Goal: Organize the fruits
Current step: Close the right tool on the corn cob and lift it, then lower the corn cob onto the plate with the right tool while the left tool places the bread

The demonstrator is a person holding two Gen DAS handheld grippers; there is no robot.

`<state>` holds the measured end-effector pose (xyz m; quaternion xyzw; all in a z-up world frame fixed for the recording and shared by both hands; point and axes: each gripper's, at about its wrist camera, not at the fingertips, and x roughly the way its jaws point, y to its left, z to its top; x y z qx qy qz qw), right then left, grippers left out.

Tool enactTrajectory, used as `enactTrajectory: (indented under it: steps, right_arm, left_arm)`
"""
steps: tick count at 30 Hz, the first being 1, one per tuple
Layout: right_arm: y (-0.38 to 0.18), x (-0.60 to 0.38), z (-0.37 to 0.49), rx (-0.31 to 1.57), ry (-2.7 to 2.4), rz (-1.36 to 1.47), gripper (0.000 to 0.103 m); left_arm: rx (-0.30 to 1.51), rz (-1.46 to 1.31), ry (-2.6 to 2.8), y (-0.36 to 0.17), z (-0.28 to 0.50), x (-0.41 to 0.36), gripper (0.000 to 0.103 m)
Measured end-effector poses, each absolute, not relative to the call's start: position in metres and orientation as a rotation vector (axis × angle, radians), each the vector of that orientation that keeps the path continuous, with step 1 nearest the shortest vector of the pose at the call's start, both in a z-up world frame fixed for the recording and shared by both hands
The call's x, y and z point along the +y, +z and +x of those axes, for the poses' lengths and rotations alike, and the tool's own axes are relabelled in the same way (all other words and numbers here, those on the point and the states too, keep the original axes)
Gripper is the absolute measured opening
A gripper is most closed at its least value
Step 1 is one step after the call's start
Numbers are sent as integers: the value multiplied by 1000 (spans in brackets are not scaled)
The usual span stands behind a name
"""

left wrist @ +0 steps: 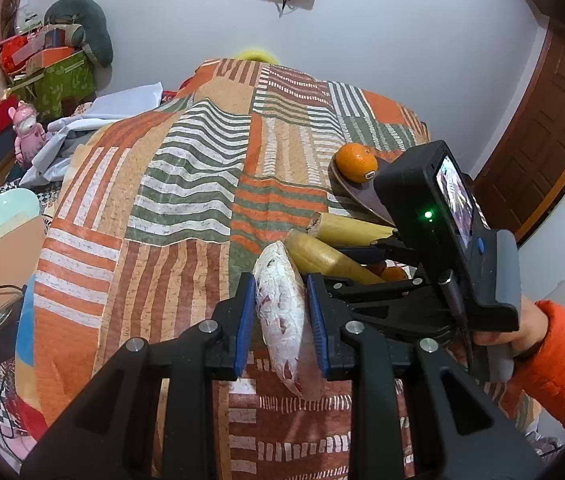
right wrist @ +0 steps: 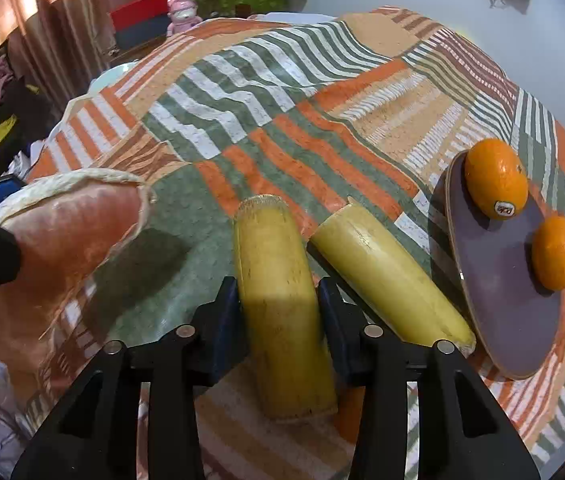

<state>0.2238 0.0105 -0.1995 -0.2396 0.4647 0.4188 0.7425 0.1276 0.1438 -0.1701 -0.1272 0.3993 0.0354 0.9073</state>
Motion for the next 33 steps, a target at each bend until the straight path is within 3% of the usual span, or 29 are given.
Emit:
enactTrajectory:
  steps: [4, 20, 33]
  right_arm:
    - [-193, 4, 222, 1009, 926, -459, 33]
    - [-111, -80, 238, 843, 809, -262, 33]
    - [-109, -134, 289, 821, 644, -188, 33]
  left_arm:
    - [827, -261, 75, -170, 131, 145, 26]
    - [767, -211, 23, -139, 166, 117, 26]
    - [750, -144, -56, -126, 243, 73, 26]
